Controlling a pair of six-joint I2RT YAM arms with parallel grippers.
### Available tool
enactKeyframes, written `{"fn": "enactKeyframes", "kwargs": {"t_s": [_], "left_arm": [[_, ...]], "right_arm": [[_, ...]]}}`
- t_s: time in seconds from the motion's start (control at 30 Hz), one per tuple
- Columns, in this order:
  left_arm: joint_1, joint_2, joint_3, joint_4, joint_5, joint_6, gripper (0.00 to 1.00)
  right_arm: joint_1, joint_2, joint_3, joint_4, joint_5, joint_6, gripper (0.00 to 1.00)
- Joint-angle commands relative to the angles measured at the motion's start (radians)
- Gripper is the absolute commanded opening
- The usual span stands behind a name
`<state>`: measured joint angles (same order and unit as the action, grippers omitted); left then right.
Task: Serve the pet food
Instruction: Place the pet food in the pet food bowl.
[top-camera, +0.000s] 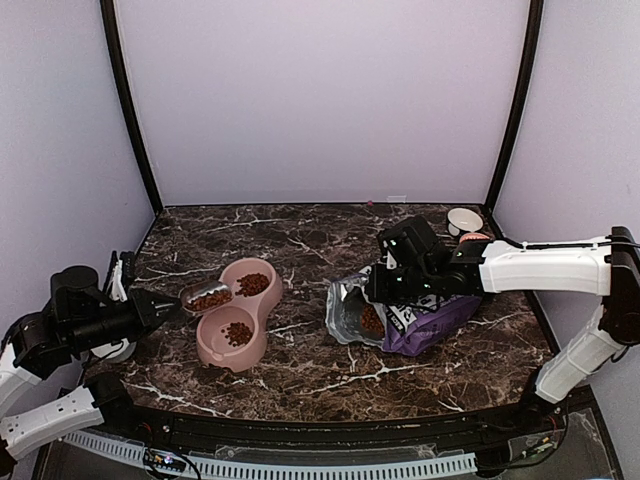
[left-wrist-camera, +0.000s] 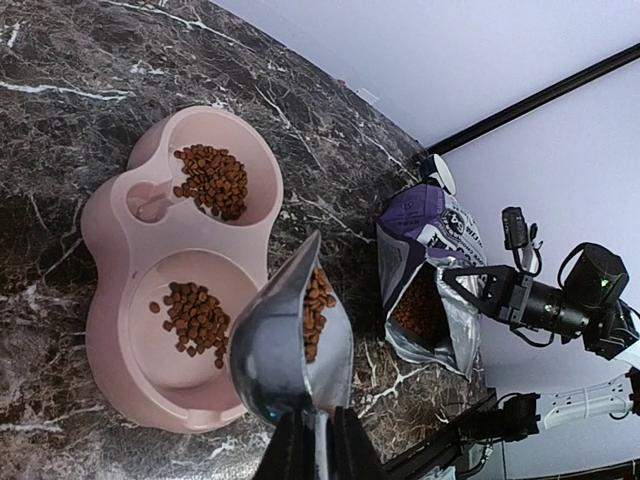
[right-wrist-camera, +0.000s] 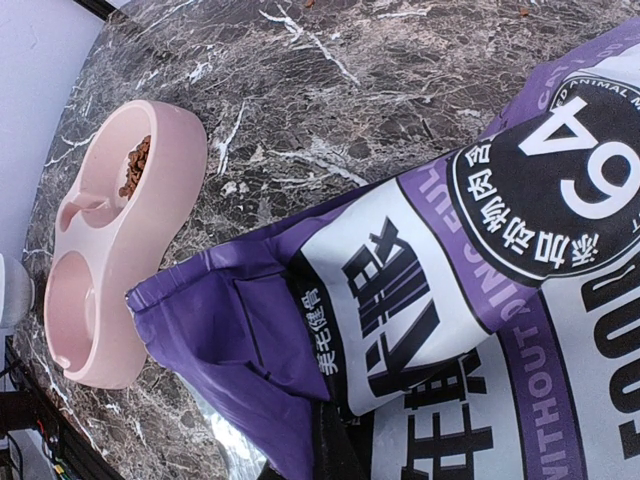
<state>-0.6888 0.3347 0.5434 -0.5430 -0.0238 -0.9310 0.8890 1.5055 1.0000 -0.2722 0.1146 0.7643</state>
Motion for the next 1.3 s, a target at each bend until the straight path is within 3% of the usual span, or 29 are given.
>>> {"fn": "enactKeyframes", "kwargs": {"t_s": [0.0, 1.27], "left_arm": [[0.006, -0.016, 0.045, -0.067, -0.044, 0.000, 0.00], [0.005, 0.127, 0.154, -0.212, -0.084, 0.095, 0.00]], "right_arm": [[-0.016, 0.010, -0.013, 0.015, 0.043, -0.006, 0.00], [-0.015, 0.032, 0.012, 0.016, 0.033, -0.017, 0.00]]}}
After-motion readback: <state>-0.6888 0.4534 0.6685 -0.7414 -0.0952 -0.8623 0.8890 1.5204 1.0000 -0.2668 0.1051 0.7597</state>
